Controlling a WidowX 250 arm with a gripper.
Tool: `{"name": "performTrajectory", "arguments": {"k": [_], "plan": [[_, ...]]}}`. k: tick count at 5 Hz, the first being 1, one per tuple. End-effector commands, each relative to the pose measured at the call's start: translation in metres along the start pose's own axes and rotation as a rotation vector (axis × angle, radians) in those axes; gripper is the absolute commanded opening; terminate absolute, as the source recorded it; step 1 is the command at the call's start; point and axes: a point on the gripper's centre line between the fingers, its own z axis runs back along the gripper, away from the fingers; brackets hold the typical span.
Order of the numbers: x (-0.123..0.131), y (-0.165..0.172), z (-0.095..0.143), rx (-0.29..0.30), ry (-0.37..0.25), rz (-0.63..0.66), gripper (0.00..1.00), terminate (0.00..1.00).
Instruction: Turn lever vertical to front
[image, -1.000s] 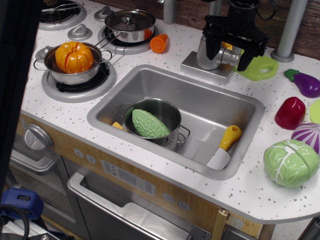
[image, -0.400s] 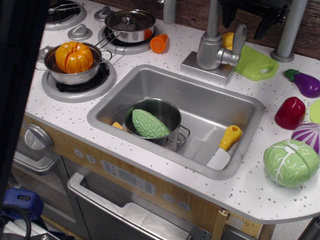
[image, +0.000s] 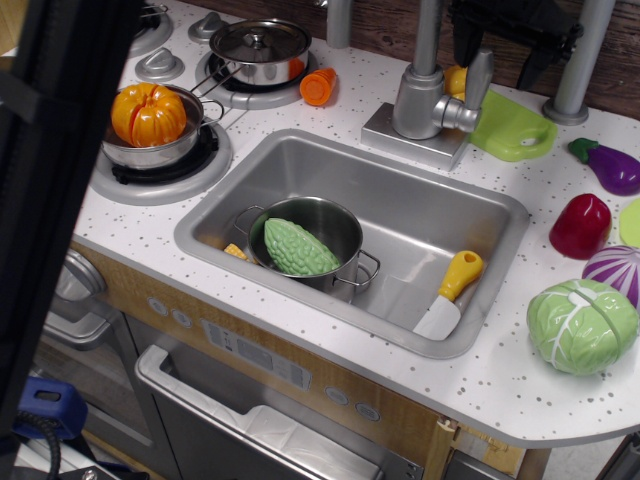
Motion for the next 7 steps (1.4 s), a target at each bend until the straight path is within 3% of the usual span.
{"name": "performTrajectory", "arguments": {"k": [1,3,4,7], "plan": [[0.016,0.007,0.024,0.023,-0.061,0.03,0.0,0.0],[-0.003,-0.008,0.034,0.047,-0.029,0.085,0.0,0.0],[-0.017,-0.011,0.035,0.004,0.009,0.118,0.0,0.0],[-0.042,-0.014,0.024,-0.049,0.043,0.164,0.0,0.0]]}}
